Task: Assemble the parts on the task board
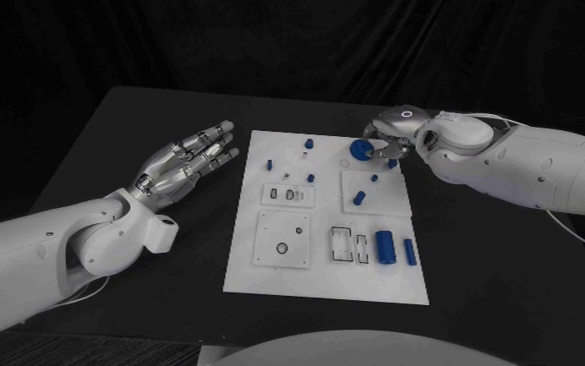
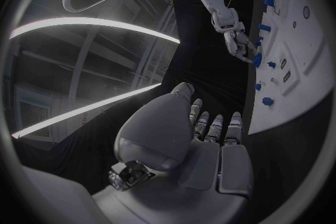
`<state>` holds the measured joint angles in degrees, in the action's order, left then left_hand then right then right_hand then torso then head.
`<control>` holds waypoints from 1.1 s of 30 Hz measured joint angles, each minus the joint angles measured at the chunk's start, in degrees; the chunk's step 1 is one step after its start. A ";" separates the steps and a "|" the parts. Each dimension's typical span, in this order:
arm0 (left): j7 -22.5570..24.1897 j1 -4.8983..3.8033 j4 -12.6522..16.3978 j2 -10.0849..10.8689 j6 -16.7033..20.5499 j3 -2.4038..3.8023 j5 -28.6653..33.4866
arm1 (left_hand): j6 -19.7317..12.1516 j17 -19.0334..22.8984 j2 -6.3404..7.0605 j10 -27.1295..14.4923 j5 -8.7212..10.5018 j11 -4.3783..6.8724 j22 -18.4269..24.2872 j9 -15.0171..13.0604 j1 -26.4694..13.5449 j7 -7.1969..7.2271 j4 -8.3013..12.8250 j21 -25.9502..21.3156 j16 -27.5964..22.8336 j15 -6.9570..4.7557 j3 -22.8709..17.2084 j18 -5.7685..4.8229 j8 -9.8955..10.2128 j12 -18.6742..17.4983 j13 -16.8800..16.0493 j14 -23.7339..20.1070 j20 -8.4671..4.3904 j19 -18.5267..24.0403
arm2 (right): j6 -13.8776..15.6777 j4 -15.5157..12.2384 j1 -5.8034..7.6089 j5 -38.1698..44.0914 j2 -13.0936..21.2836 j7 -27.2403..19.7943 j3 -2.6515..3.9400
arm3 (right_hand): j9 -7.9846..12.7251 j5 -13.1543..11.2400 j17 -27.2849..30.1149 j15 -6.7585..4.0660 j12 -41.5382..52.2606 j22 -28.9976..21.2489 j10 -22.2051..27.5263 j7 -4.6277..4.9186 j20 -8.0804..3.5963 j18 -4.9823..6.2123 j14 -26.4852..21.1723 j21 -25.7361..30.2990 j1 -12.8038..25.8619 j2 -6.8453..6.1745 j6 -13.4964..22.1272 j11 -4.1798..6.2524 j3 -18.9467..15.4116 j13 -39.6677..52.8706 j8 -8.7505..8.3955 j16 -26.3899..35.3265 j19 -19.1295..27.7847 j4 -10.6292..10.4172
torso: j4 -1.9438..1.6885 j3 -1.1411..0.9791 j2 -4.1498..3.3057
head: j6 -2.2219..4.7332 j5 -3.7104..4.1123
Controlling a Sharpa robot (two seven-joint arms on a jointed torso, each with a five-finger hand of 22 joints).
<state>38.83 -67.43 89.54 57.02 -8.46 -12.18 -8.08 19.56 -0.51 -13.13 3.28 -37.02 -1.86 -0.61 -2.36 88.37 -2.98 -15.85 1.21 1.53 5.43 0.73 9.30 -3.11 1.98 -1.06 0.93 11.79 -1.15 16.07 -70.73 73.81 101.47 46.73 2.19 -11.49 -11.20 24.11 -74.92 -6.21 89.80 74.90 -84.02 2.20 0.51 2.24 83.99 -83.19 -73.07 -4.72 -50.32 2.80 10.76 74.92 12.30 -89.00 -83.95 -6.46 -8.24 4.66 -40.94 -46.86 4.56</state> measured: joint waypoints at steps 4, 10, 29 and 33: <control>0.00 0.00 -0.01 0.05 -0.08 0.00 0.00 | 0.00 0.00 0.00 0.00 0.00 0.00 0.00 0.00 0.00 0.00 0.14 0.00 0.00 0.00 -0.14 0.00 0.00 0.00 0.00 0.00 0.00 0.00 | 0.58 -0.55 -0.12 0.00 0.20 -0.75 -0.08 | 0.00 4.75 0.00 -0.19 0.00 0.00 0.00 -0.99 -0.41 -0.01 0.00 0.07 0.84 0.11 0.99 0.01 0.26 0.00 0.88 0.00 0.01 -0.45 | 0.00 0.02 0.01 | -0.03 0.01; 0.00 0.00 -0.01 0.15 -0.17 0.00 0.00 | 0.00 0.00 0.00 0.00 0.00 0.00 0.00 0.00 0.00 0.00 0.14 0.00 0.00 0.00 -0.14 0.00 0.00 0.00 0.00 0.00 0.00 0.00 | 1.54 -2.45 -0.30 -0.18 0.85 -1.94 -0.29 | 0.00 9.65 0.00 -0.19 0.00 0.00 0.00 -1.30 -0.41 0.00 0.00 0.21 1.68 -0.99 1.50 0.00 1.20 -0.01 3.87 0.29 0.01 -1.38 | -0.08 0.04 0.03 | -0.03 0.22; 0.00 0.00 -0.18 0.08 -0.50 0.00 -0.01 | -0.42 0.00 0.22 0.00 0.00 0.00 0.00 0.00 0.22 0.00 0.13 0.00 0.00 0.20 -0.45 0.00 0.23 0.00 -0.01 -0.20 0.00 0.00 | 2.82 -6.42 0.63 -3.72 0.81 -3.21 -0.42 | 0.00 10.45 0.01 -0.18 0.00 0.04 0.01 -0.38 -0.40 -0.01 0.00 -0.25 3.67 -1.84 2.44 0.00 1.90 0.02 12.05 0.67 0.01 -2.88 | -0.04 0.07 0.05 | -0.24 0.06; -0.04 0.00 -0.19 0.08 -0.59 0.00 -0.01 | -0.42 0.00 0.22 0.00 0.00 0.00 0.00 0.00 0.22 0.00 0.13 0.00 0.00 0.20 -0.45 0.00 0.23 0.00 -0.01 -0.20 0.00 0.00 | 2.97 -6.41 0.95 -4.54 0.00 -3.26 -0.42 | 0.00 10.17 0.01 -0.18 0.00 0.03 0.01 -0.37 -0.40 0.00 0.00 -0.25 3.75 -1.77 2.45 -0.01 1.91 0.03 12.06 0.67 0.01 -2.89 | -0.10 0.07 0.02 | -0.24 0.00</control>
<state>38.79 -67.43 89.35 57.10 -9.06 -12.18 -8.09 19.13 -0.51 -12.92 3.28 -37.02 -1.86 -0.61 -2.37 88.58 -2.98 -15.72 1.22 1.53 5.63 0.28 9.30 -2.88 1.98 -1.07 0.73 11.79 -1.15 19.04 -77.15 74.76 96.93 46.72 -1.07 -11.91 -11.20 34.28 -74.91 -6.40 89.80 74.94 -84.01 1.82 0.11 2.23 83.99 -83.43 -69.32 -6.49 -47.87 2.80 12.67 74.95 24.35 -88.33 -83.94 -9.35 -8.34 4.73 -40.92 -47.10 4.56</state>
